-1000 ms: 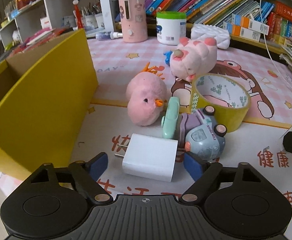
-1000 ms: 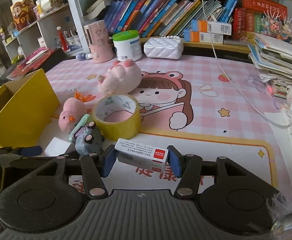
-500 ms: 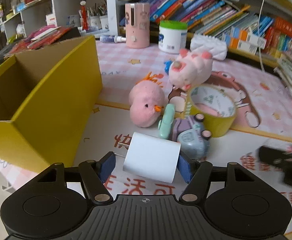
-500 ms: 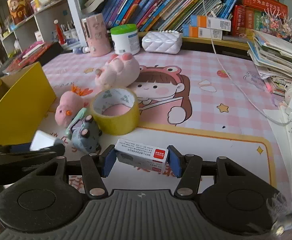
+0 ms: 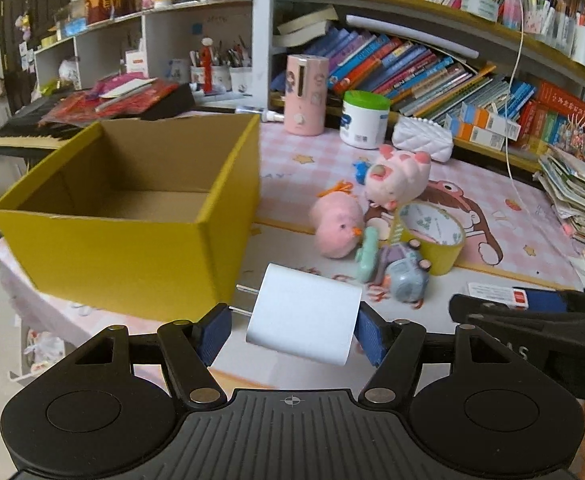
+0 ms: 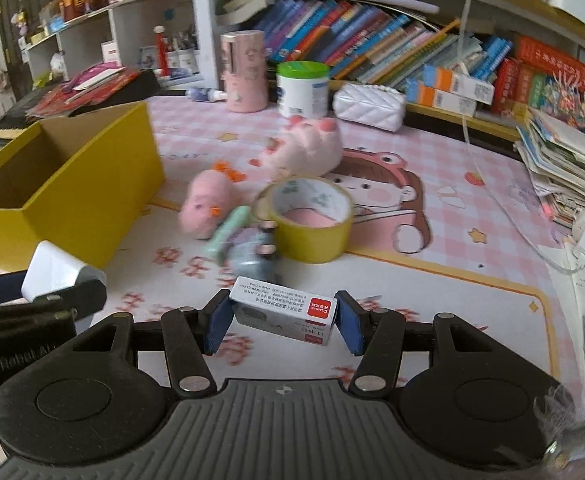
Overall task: Organize objects
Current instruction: 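Carry the medicine box and charger cube with both grippers over the yellow box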
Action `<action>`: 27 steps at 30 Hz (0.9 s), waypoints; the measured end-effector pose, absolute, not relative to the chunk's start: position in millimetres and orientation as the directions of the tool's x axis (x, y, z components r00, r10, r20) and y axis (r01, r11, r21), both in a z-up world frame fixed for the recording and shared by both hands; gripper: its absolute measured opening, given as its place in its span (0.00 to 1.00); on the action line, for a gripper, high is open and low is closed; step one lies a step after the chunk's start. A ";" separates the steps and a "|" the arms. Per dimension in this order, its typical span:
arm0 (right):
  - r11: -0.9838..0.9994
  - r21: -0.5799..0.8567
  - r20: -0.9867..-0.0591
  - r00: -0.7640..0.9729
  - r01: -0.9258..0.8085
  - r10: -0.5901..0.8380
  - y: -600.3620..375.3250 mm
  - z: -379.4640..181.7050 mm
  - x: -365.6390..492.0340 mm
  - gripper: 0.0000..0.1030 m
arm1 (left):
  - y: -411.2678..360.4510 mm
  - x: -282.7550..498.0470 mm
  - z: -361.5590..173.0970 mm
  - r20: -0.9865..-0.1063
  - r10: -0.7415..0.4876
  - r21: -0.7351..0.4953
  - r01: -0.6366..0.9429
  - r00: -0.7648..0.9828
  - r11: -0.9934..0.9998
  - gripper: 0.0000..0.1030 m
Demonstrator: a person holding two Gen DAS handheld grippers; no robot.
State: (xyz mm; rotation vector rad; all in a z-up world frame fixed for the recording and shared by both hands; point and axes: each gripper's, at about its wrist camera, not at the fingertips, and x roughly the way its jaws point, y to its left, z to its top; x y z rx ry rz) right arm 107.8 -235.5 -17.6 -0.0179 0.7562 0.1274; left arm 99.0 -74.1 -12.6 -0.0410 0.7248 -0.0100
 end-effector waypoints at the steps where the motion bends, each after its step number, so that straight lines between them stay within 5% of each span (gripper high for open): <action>1: 0.991 0.028 -0.685 0.720 -0.127 0.112 -227.3 -17.2 104.7 0.51 | -66.2 94.5 -11.4 -0.658 -0.021 -0.039 -0.006 0.753 0.999 0.64; 27: 0.984 0.073 -0.700 0.694 -0.164 0.167 -37.1 -27.2 -3.0 0.51 | 113.7 -5.4 -7.1 -0.651 0.011 0.000 -0.015 0.759 1.000 0.64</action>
